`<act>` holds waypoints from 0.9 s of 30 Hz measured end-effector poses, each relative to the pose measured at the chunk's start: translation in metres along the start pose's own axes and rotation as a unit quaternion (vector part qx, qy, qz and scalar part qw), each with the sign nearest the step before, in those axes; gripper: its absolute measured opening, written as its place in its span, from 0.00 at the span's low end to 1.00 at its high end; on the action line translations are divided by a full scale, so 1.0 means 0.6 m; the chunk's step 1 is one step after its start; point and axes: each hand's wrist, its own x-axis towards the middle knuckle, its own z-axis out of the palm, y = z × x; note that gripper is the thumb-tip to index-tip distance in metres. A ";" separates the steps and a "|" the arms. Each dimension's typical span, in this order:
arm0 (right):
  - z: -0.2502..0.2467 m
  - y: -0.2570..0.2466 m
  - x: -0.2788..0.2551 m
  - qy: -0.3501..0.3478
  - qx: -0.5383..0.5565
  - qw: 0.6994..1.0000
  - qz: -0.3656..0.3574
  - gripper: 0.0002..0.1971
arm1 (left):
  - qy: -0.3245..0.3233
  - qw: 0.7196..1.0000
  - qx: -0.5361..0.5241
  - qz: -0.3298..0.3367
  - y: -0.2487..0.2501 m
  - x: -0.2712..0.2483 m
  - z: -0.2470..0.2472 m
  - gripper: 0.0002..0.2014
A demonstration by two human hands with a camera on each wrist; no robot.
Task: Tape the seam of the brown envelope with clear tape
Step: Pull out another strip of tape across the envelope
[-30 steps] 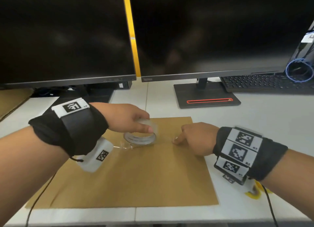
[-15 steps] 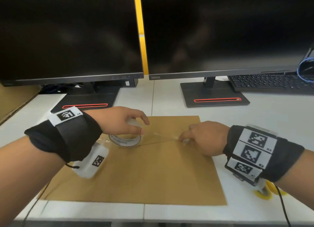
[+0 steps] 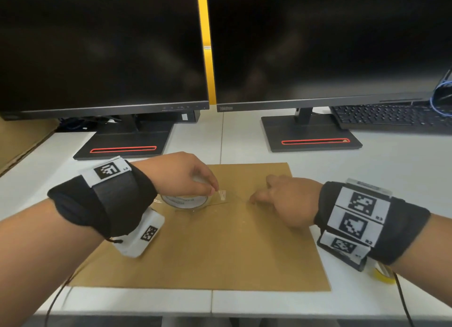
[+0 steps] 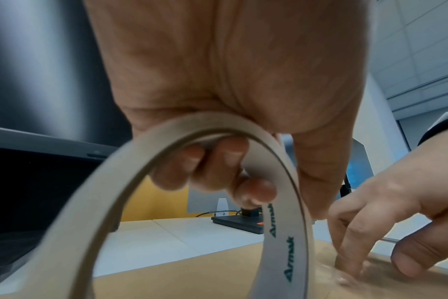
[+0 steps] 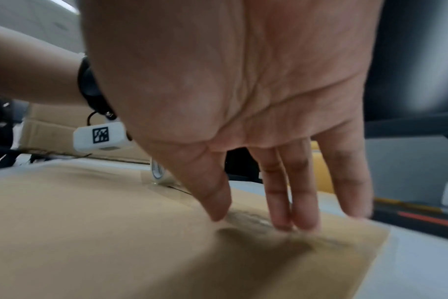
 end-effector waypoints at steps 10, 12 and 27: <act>-0.015 -0.034 0.013 -0.034 -0.014 0.999 -0.039 0.37 | -0.010 0.999 0.021 -0.029 -0.005 -0.003 -0.007 0.20; -0.019 -0.037 0.010 -0.046 -0.027 0.998 -0.030 0.38 | -0.008 0.998 -0.009 -0.064 -0.012 -0.008 -0.020 0.19; -0.015 -0.045 0.009 -0.034 -0.002 0.999 -0.005 0.38 | -0.008 0.982 0.143 -0.121 -0.044 -0.003 -0.006 0.18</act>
